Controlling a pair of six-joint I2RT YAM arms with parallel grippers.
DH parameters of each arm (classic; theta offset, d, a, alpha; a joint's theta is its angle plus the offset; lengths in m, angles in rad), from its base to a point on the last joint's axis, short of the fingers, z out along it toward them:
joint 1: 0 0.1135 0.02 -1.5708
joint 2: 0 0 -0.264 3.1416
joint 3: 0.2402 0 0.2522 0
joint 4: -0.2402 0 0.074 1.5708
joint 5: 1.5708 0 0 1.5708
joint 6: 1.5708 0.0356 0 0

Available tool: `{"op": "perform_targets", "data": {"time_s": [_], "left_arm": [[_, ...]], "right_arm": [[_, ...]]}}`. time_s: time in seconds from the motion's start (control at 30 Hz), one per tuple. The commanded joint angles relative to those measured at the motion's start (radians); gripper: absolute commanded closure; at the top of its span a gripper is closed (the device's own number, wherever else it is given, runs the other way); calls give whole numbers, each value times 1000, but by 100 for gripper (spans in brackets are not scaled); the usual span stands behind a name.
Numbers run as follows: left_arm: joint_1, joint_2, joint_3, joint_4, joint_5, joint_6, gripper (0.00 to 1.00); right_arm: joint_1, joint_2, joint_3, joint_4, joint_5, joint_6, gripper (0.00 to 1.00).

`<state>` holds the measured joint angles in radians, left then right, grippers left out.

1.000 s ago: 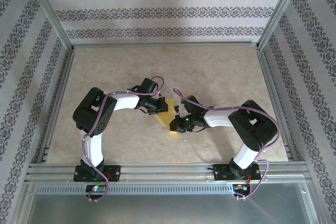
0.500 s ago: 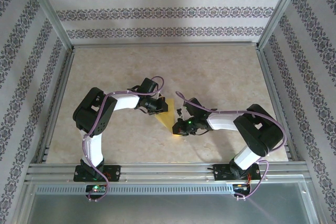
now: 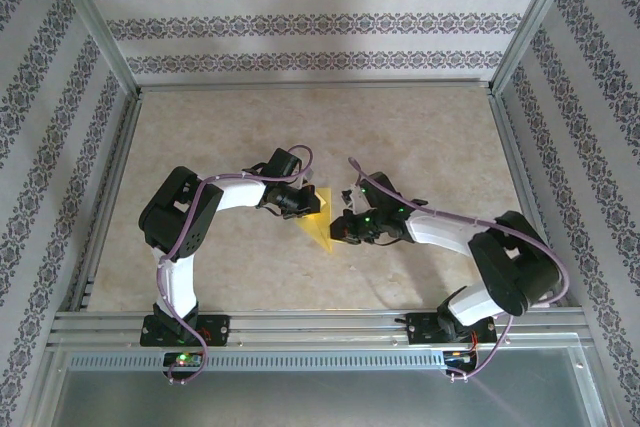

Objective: Fold a paper plane with a square sheet of paper (fold left side to right side)
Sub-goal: Fourth fold the wing at the center of the table.

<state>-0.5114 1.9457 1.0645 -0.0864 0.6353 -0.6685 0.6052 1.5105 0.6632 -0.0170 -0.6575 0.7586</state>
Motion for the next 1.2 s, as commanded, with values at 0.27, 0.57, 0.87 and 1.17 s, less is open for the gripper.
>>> {"op": "perform_targets", "data": {"time_s": [0.27,0.57,0.87,1.17], "left_arm": [[-8,32,-24,-114,-97,4,97],[-7,29,-24,-108,-94,3,97],[14,45,20,-116,-97,30,95],[66,74,94,-108,-93,74,95]], "right_arm": [[44,142,80,48,163,21,100],[46,186,79,11,203,-5,100],[52,215,23,-26,193,-15,100],[64,223,0,-97,214,-45,100]]}}
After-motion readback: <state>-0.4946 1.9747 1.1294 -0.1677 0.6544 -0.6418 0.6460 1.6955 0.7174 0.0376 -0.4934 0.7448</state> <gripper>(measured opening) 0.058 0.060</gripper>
